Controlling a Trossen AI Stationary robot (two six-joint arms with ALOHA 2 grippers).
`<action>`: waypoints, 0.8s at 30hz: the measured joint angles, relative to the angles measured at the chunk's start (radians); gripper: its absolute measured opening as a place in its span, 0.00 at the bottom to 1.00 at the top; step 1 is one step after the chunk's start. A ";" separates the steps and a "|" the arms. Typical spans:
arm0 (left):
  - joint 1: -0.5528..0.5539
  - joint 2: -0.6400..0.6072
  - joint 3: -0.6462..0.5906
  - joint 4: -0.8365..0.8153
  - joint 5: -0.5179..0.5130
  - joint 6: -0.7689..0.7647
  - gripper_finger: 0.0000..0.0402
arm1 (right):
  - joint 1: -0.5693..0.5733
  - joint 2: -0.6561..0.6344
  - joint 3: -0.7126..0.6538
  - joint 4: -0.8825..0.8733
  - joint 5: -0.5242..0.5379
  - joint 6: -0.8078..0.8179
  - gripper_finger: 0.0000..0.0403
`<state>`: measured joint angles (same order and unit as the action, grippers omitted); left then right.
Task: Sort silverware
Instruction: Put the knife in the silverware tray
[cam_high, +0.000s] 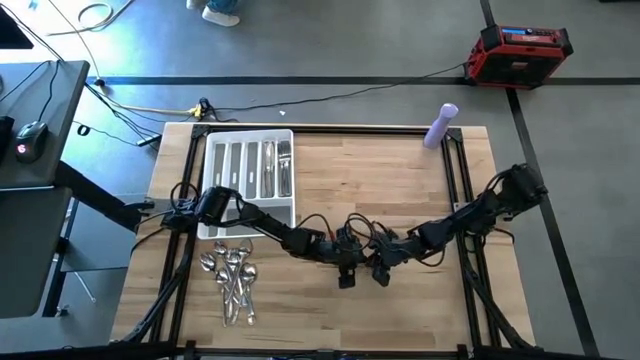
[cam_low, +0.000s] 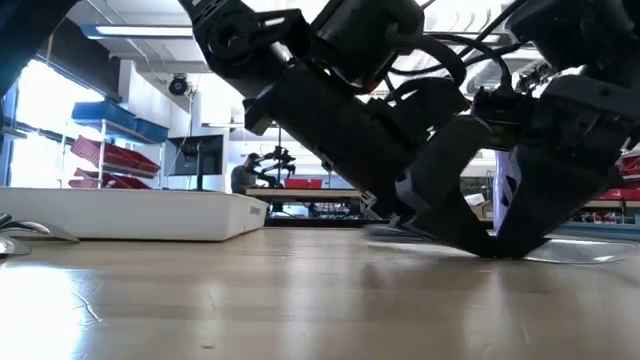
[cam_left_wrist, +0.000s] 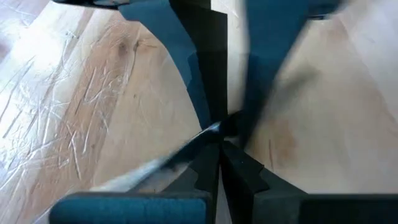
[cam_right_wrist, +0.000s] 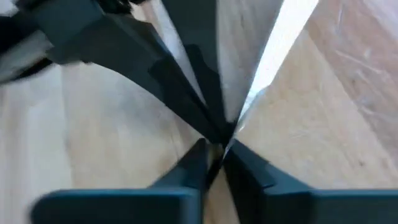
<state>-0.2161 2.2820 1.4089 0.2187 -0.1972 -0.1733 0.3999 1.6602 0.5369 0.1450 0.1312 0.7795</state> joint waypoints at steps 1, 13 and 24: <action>-0.001 -0.014 0.000 -0.023 0.002 0.009 0.00 | -0.001 0.002 0.009 -0.016 0.004 -0.016 0.03; -0.053 -0.178 0.001 -0.297 -0.045 0.134 0.09 | 0.049 0.010 0.104 -0.197 0.105 -0.169 0.00; -0.024 -0.122 -0.045 -0.345 -0.007 0.096 0.31 | 0.068 0.011 0.141 -0.264 0.151 -0.179 0.00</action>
<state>-0.2399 2.1599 1.3640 -0.1258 -0.2047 -0.0774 0.4675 1.6711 0.6781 -0.1187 0.2818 0.6003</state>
